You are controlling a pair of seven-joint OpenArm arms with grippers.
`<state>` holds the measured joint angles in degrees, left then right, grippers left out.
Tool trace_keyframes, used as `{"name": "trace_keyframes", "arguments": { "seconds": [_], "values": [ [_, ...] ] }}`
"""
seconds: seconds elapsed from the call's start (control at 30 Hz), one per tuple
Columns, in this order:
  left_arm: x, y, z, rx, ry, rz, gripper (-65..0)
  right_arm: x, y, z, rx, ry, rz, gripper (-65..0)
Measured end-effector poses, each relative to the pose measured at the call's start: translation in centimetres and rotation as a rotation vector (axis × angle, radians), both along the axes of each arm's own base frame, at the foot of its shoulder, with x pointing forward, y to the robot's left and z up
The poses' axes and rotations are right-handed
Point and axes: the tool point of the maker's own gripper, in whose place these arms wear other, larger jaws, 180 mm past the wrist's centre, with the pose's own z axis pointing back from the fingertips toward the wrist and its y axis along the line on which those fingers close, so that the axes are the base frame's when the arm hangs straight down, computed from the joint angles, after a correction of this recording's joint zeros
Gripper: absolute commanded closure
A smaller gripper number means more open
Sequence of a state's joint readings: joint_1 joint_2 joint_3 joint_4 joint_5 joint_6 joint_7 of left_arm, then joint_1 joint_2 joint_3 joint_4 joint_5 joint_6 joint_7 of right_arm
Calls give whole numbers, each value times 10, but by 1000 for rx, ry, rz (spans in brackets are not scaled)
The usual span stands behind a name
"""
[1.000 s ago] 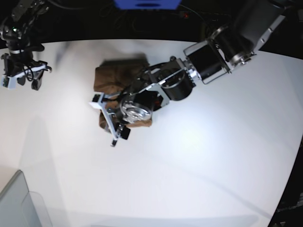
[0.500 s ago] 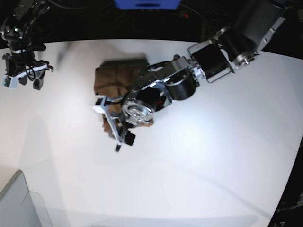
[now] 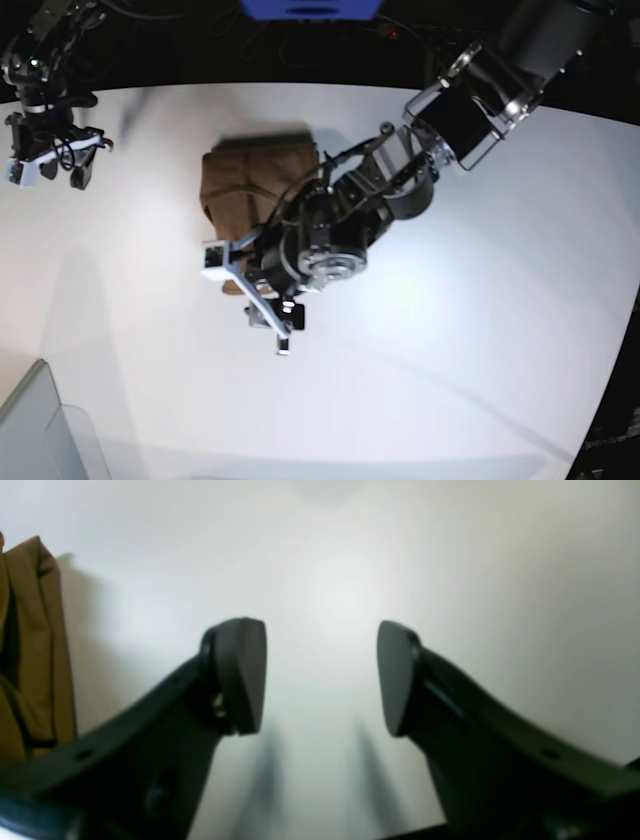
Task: Layout the t-shirt on the table in an organized manner, then fold the t-shirt properly
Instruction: 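Press and tuck the bundle's edges with the left gripper, then tuck the bundle's loose edge with the right gripper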
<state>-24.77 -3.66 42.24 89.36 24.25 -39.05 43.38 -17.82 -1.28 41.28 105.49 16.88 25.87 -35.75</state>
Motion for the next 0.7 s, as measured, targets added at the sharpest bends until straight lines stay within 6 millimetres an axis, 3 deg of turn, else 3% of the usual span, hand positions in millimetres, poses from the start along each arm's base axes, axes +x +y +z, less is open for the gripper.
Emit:
{"name": "trace_keyframes", "arguments": {
  "seconds": [0.27, 0.47, 0.57, 0.7],
  "values": [
    [7, 15, 2, -135, 109, 92, -313, 0, 0, 0, 0, 0, 0, -355],
    [30, 56, 7, -220, 127, 257, -313, 0, 4, -1, 12, -6, -6, -355],
    [39, 97, 2, -291, 157, 403, -313, 0, 20, -3, 43, -10, -4, -354],
    [48, 191, 7, -379, 118, 687, -312, 24, 57, 14, 55, -73, 104, -352]
  ]
}}
